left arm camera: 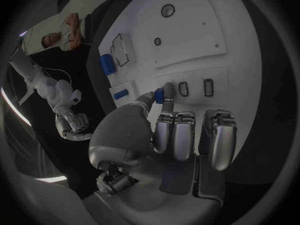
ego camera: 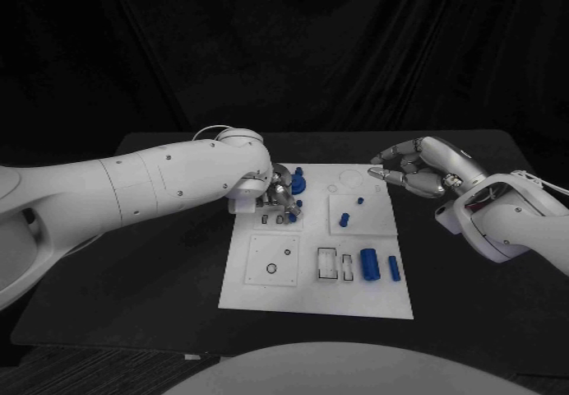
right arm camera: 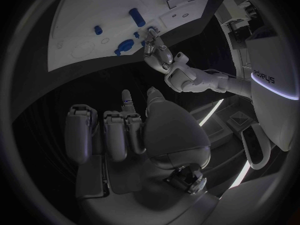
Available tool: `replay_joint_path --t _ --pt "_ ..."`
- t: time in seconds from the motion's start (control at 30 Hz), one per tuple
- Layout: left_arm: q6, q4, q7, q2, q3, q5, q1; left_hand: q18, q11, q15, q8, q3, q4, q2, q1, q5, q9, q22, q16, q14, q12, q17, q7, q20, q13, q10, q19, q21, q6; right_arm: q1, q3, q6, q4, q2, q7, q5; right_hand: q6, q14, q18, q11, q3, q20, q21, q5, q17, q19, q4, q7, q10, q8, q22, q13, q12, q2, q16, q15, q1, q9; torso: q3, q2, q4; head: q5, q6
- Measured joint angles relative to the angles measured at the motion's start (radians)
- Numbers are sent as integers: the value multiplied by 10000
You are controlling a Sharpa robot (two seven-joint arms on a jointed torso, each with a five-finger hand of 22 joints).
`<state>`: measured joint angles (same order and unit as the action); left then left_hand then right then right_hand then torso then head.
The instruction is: Assemble the parts on the task board
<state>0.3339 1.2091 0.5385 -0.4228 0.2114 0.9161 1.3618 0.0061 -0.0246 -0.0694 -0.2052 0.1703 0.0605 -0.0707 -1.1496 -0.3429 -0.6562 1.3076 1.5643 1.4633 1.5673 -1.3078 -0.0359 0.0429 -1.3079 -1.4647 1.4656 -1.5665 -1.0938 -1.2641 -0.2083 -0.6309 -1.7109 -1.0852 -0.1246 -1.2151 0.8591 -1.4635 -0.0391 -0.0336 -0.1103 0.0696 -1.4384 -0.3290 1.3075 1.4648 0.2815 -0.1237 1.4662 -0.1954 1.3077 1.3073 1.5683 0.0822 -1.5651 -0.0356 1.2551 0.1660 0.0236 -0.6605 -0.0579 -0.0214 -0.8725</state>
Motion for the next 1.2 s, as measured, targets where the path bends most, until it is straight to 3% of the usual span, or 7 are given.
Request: replay_joint_path --t 0.13,0.3,0.4,0.5,0.7,0.93,1.2 --pt "-5 14 -17 -46 4 -1 -1 0 -72 -38 -214 572 -299 140 90 -191 -455 0 0 38 0 0 20 -7 0 -3 1 0 -54 9 0 15 15 9 24 0 0 0 1 0 0 0 0 0 0 0 0 0 0 0 -1 0 0 0 9 0 0 -2 0 -1 0 -17 0" --pt "-33 67 -32 -126 11 1 -15 0 -181 -165 -802 1352 -661 452 405 -361 -1552 -1 0 20 0 1 67 -149 0 -6 4 0 -13 14 0 38 20 25 52 0 0 0 0 0 0 0 57 -38 0 0 0 0 0 0 -1 0 0 -1 38 0 0 -8 -1 -1 0 -50 0" --pt "-79 116 -51 -184 11 1 -15 1 -215 -186 -1097 1639 -681 606 561 -597 -2145 -1 0 40 0 1 137 -163 1 -40 18 0 57 16 0 53 24 24 67 0 0 0 1 0 0 0 57 -38 -1 0 0 0 0 0 -1 0 0 -1 38 0 0 -8 -1 -1 0 -72 0" --pt "-129 162 -68 -244 11 2 -15 0 -216 -200 -1164 1745 -576 693 649 -944 -2482 -1 0 55 0 1 137 -163 1 -40 18 0 58 18 0 66 29 23 84 0 0 0 1 0 0 0 57 -38 -1 0 0 0 0 0 -2 0 0 -1 38 0 0 -8 -1 -1 0 -93 0" --pt "-237 287 -92 -380 11 4 -15 1 -216 -200 -1202 1973 -621 760 716 -958 -2652 -1 0 54 0 1 159 -163 1 -39 18 0 174 21 0 85 30 16 111 0 0 0 0 0 0 27 98 -37 -1 27 0 0 0 0 -2 0 0 39 38 0 41 -7 -2 -1 0 -105 0" --pt "-504 725 -102 -852 10 3 -6 1 -216 -199 -1201 2002 -594 741 778 -958 -2707 -2 0 55 0 2 144 -163 2 -39 18 0 190 23 0 113 31 5 139 1 0 0 0 0 0 27 98 -37 -1 27 0 0 0 0 -3 0 0 39 83 0 41 -7 -2 0 0 -133 0" --pt "-974 1327 -70 -1470 10 3 180 0 -216 -199 -1040 2377 -719 798 916 -956 -2719 -2 0 55 0 2 77 -162 2 -38 18 0 298 31 0 137 45 1 173 1 0 0 0 1 0 27 98 -36 -1 27 0 0 0 0 -3 0 0 38 83 0 41 -7 -2 12 -3 -174 0"
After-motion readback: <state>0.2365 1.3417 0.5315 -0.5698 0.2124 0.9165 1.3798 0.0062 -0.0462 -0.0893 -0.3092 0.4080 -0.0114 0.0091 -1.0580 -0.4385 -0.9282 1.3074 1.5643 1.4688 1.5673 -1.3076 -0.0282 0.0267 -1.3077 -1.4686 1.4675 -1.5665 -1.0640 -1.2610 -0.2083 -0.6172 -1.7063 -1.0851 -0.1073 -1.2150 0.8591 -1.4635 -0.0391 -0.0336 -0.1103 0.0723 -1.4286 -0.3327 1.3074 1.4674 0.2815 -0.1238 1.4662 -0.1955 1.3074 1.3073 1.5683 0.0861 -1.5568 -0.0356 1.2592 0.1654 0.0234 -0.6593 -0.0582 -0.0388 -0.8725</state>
